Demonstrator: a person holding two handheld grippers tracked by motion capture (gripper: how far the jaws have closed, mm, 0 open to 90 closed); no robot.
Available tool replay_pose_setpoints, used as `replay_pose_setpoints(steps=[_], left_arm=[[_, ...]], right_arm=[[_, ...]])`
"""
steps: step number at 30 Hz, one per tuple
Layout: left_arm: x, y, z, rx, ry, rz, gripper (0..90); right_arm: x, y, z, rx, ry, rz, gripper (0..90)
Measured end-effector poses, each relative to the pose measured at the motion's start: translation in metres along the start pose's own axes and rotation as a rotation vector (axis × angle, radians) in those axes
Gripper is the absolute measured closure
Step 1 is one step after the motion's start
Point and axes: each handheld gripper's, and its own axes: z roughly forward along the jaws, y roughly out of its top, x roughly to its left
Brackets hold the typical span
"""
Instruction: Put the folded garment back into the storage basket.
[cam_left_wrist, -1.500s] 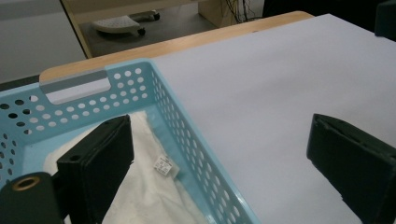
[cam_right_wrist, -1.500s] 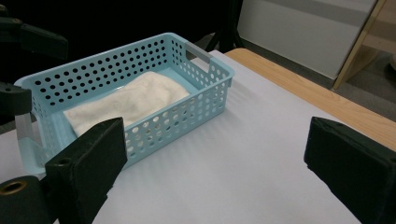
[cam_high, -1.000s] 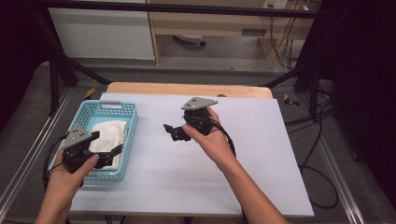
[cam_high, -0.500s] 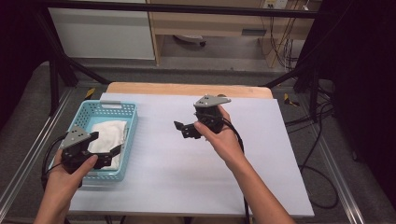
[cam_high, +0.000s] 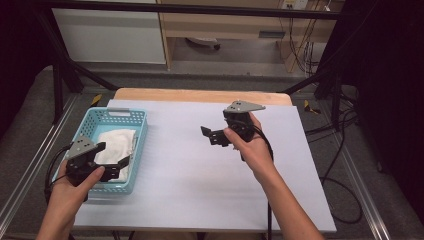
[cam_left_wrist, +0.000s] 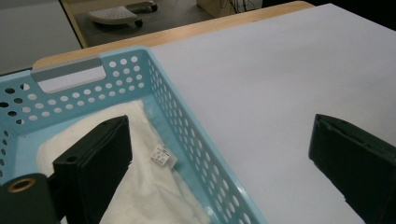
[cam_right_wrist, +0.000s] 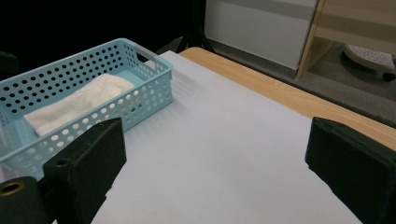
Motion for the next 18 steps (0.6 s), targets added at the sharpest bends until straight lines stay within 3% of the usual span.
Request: replay_pose_setpoints(steps=[18], left_arm=[[0.000,-0.002,0.002,0.011,-0.001,-0.004,5.9]], right_arm=[[-0.033,-0.014,-0.035,-0.023,-0.063,0.047,5.6]])
